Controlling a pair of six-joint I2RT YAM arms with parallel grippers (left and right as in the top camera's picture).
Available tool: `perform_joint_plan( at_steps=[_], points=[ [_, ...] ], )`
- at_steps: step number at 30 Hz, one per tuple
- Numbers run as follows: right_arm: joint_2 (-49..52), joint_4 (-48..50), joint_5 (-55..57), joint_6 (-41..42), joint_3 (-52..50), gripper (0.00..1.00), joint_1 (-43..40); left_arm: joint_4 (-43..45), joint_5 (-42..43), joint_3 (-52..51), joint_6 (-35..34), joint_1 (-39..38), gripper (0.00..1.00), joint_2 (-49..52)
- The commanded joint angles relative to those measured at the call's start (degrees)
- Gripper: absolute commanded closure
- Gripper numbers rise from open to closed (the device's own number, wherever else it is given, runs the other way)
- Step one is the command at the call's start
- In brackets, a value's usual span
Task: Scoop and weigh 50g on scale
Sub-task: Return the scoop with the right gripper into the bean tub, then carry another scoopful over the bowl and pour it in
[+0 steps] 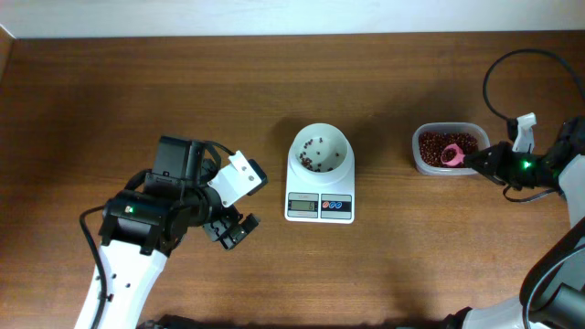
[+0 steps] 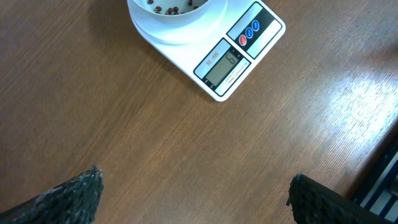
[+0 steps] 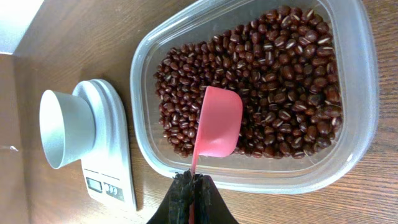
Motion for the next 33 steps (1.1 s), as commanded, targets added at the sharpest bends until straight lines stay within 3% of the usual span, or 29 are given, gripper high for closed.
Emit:
perform_joint_plan(
  at_steps=[1,12,16,23,31,33],
  points=[
    [0.48,-0.39,-3.89,0.48,-0.35,0.96,0.13,0.11,0.81,1.25,0.85,0.24,0.01,-0.59],
    [0.48,-2.36,-23.54,0.48,-0.35,0.96,-3.50,0.11,0.81,1.25,0.85,0.24,0.01,-0.59],
    [0.48,-3.45,-24.83,0.55,-0.35,0.96,-2.08,0.09,0.81,1.25,0.85,0.24,0.01,-0.59],
    [0.48,-2.56,-26.08,3.32,-0.35,0.96,9.09,0.11,0.81,1.25,0.85,0.24,0.01,-0.59],
    [0.48,13.77,-25.62,17.62,-0.35,0.96,26.23,0.11,0.81,1.25,0.85,0.24,0.01,-0.59],
    [0.48,17.57,-16.11,15.69,-0.35,0.96,29.99,0.11,0.81,1.25,0.85,0.24,0.01,-0.59]
  ],
)
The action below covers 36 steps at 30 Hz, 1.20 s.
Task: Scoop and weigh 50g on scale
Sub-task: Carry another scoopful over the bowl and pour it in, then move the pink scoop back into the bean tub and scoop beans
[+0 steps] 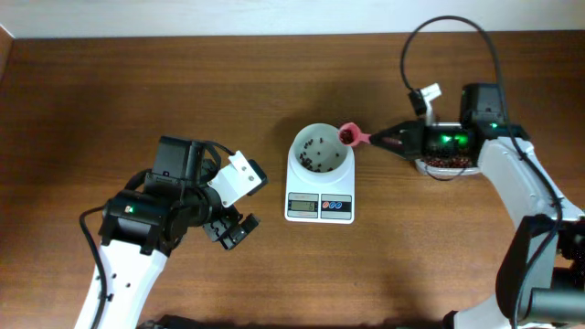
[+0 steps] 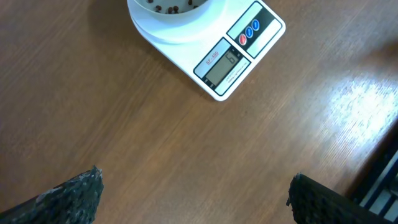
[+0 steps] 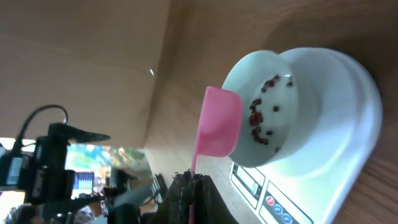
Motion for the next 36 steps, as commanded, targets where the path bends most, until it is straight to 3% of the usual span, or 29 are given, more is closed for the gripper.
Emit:
perform_joint_plan(
  at_steps=[1,5,8,15,26,30,36],
  points=[
    [0.35,3.43,10.91,-4.83,0.02,0.96,4.46,0.15,0.81,1.22,0.87,0.24,0.01,-0.59],
    [0.33,6.54,19.85,-20.85,0.02,0.96,10.69,0.13,0.81,1.22,0.87,0.24,0.01,-0.61],
    [0.11,7.32,30.67,-27.78,0.04,0.96,14.95,0.15,0.81,1.22,0.87,0.24,0.01,-0.61],
    [-6.67,7.10,50.82,-29.05,1.33,0.96,22.49,0.13,0.81,1.22,0.87,0.24,0.01,-0.59],
    [-12.68,3.85,59.01,-30.99,1.86,0.96,27.74,0.15,0.81,1.22,0.87,0.24,0.01,-0.61],
    [-18.27,-0.42,59.93,-30.42,1.88,0.96,22.34,0.13,0.81,1.22,0.87,0.24,0.01,-0.59],
    [-20.15,-10.67,66.14,-29.49,1.73,0.96,-1.31,0.13,0.81,1.22,0.87,0.24,0.01,-0.59]
  ],
)
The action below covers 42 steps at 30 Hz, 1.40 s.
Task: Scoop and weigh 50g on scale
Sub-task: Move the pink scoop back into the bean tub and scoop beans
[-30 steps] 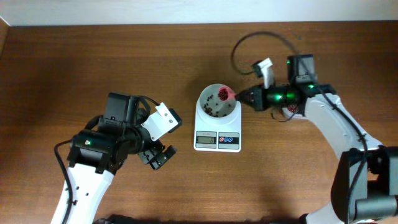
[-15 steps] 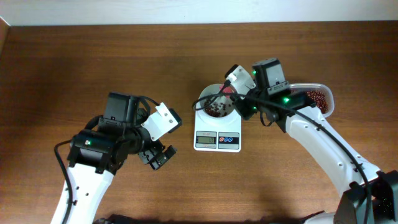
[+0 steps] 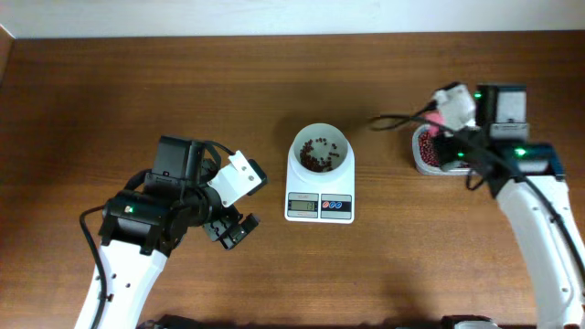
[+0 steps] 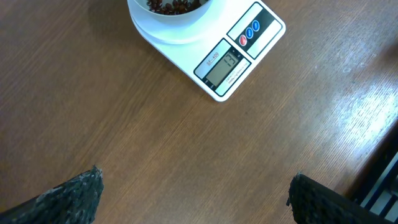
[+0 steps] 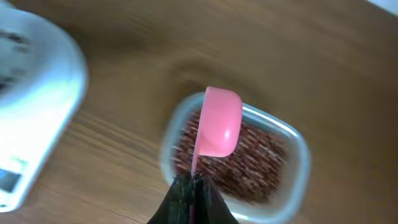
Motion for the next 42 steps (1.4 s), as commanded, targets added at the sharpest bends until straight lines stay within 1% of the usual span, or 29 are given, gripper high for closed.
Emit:
perform_joint_plan(
  at_steps=[1,3,5,6,9,11,13,14,16,18,20,24,29,36,42],
  points=[
    [0.92,-0.31,3.82,0.61,0.20,0.96,-5.27,0.11,0.81,1.20,0.87,0.24,0.01,-0.59],
    [4.28,-1.14,10.45,0.66,0.07,0.96,-5.88,0.11,0.81,1.20,0.87,0.24,0.02,-0.59],
    [7.72,-0.96,13.07,0.76,0.04,0.96,-5.88,0.11,0.81,1.20,0.87,0.24,0.01,-0.59],
    [10.03,-0.46,16.70,1.99,0.04,0.96,-5.92,0.11,0.81,1.20,0.87,0.24,0.01,-0.59],
    [16.02,-0.55,16.76,3.65,0.04,0.96,-5.92,0.09,0.81,1.20,0.87,0.24,0.01,-0.59],
    [18.32,-0.50,15.65,6.75,0.04,0.96,-5.92,0.09,0.81,1.20,0.87,0.24,0.01,-0.59],
    [18.29,-0.17,8.61,6.71,0.04,0.96,-5.97,0.11,0.81,1.20,0.87,0.24,0.01,-0.59],
    [18.32,-0.35,2.86,7.10,0.04,0.96,-6.75,0.11,0.81,1.20,0.87,0.24,0.01,-0.59],
    [18.32,-0.57,-6.08,8.70,0.04,0.96,-9.94,0.11,0.81,1.20,0.87,0.24,0.01,-0.59],
    [18.32,-1.42,-18.88,9.31,0.04,0.96,-15.54,0.11,0.81,1.20,0.87,0.24,0.01,-0.59],
    [18.32,-2.97,-27.54,10.05,0.04,0.96,-20.31,0.09,0.81,1.20,0.90,0.24,0.01,-0.59],
    [18.51,-4.20,-34.75,10.78,-1.90,0.96,-26.51,0.09,0.81,1.20,0.87,0.24,0.01,-0.59],
    [23.98,-4.17,-48.68,10.75,-3.37,0.96,-33.29,0.09,0.81,1.20,0.87,0.24,0.01,-0.59],
    [25.18,-4.20,-58.71,10.75,-3.37,0.96,-36.83,0.09,0.81,1.20,0.87,0.24,0.01,-0.59],
    [25.18,-5.53,-61.72,10.78,-3.34,0.96,-38.51,0.11,0.81,1.20,0.87,0.24,0.01,-0.59]
  ],
)
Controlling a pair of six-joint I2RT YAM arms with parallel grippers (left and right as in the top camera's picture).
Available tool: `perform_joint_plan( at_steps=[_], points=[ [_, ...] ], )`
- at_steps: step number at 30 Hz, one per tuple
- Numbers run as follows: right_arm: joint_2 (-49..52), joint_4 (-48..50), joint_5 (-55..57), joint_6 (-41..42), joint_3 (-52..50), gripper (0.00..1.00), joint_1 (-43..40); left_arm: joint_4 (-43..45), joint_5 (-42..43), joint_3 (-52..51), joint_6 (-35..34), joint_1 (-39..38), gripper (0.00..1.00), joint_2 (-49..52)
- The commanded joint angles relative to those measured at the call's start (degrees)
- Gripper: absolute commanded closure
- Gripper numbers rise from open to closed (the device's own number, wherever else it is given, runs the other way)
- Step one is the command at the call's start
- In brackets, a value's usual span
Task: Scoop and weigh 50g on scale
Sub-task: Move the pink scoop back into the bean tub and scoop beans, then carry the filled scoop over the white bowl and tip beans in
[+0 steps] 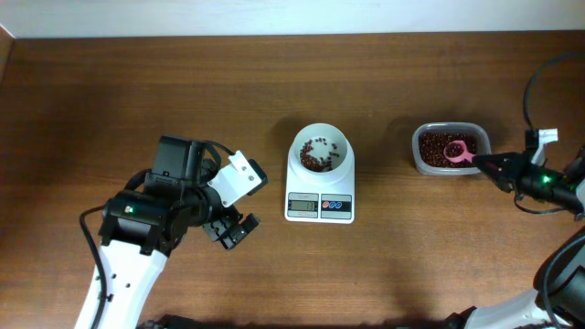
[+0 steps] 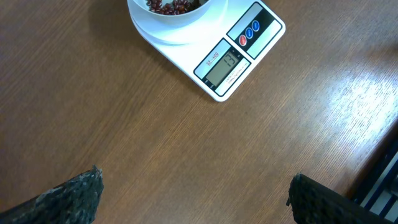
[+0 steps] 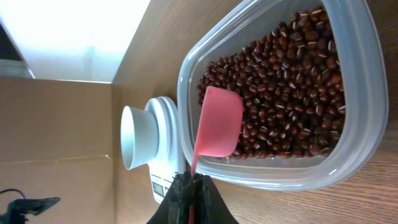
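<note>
A white scale (image 1: 320,203) stands mid-table with a white cup (image 1: 320,149) on it, red beans in the cup's bottom. Its display (image 2: 228,63) shows in the left wrist view. A clear tub of red beans (image 1: 448,149) sits to the right. My right gripper (image 3: 191,182) is shut on the handle of a pink scoop (image 3: 219,122), whose bowl lies over the beans in the tub (image 3: 292,93). My left gripper (image 2: 196,193) hangs open above bare table, left of the scale, holding nothing.
The left arm's body (image 1: 160,215) fills the table's left half. A black cable (image 1: 535,87) loops above the right arm near the right edge. The table's far edge runs along a pale wall (image 1: 292,16).
The right arm has swung back to the right, lowering the scoop's bowl onto the beans in the tub. The left arm and the scale have not moved.
The scoop first lay in the tub's beans, held by my right gripper. Then it was at the cup's rim on the scale. After that the cup held more beans and the scoop hung over the tub. Now it rests in the tub again.
</note>
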Motion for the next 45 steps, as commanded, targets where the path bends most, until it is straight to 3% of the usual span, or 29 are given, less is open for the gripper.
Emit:
perform_joint_plan(
  at_steps=[1,15,32,41,45],
  points=[
    [0.55,-0.44,-2.75,0.00,-0.28,0.96,-0.68,0.11,0.81,1.18,0.85,0.24,0.01,-0.59],
    [0.55,-1.90,-10.93,-0.02,-0.31,0.96,-0.09,0.11,0.81,1.18,0.85,0.24,0.01,-0.59],
    [0.55,-0.63,-16.24,0.17,-0.28,0.96,23.10,0.11,0.81,1.18,0.85,0.24,0.01,-0.59],
    [0.55,14.21,-15.54,15.41,-0.28,0.96,32.13,0.11,0.81,1.18,0.85,0.24,0.01,-0.59],
    [0.55,18.36,-10.29,20.48,-0.28,0.96,35.04,0.11,0.81,1.18,0.87,0.24,0.01,-0.59]
  ],
)
